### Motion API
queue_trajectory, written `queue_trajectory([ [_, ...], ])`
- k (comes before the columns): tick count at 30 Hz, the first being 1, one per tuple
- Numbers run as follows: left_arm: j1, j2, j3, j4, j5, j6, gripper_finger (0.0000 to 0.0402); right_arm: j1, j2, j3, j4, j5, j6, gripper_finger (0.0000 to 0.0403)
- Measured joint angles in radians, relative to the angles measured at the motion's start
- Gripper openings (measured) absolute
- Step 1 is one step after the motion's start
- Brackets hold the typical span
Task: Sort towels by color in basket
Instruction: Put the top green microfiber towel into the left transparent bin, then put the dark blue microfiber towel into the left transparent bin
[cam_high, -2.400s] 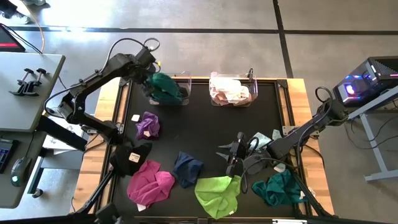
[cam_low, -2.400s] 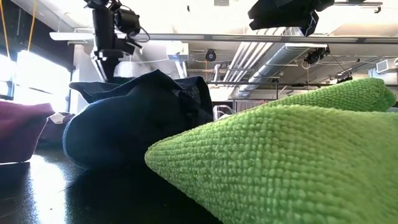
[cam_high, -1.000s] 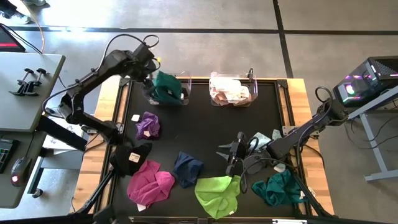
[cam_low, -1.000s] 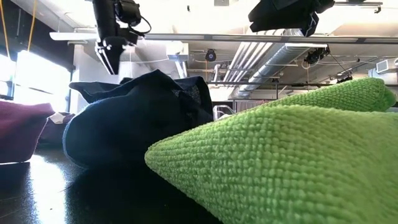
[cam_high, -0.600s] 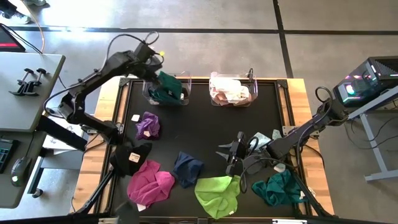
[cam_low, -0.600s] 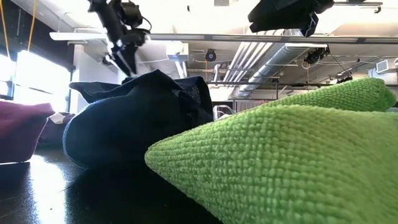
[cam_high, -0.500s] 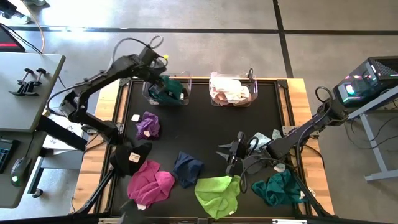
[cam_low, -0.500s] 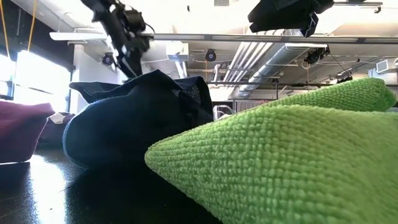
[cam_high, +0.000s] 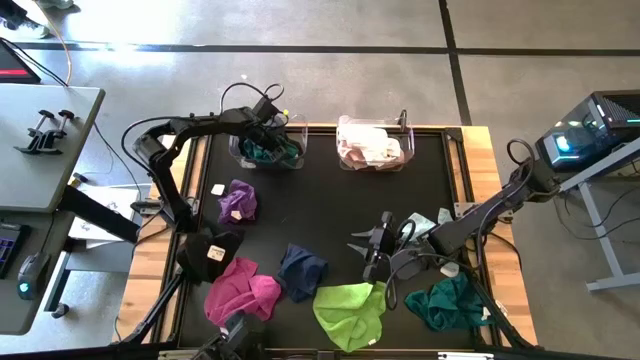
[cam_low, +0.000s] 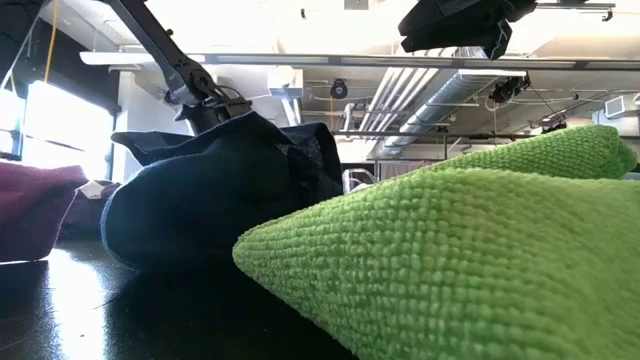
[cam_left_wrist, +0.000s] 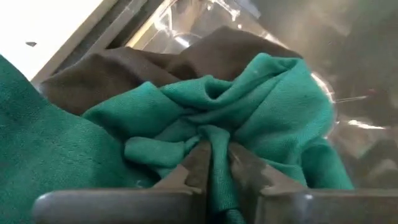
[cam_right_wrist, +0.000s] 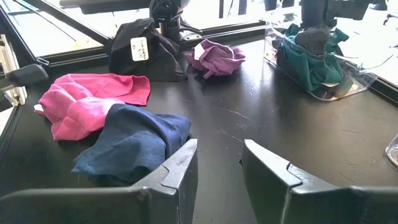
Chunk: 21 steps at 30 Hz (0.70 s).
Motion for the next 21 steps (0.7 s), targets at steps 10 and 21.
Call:
queue_trajectory([
  [10,0.001,-0.135,0.067,-0.167,0.000,0.044,0.0054,0.000,0.000,0.000,0.000,0.000,0.000,0.0117],
  [21,-0.064,-0.453,0.139,-0.256,-0.002,-0.075,0.0141,0.000,0.007,0.000,0.002,0.003,0.000,0.0117],
])
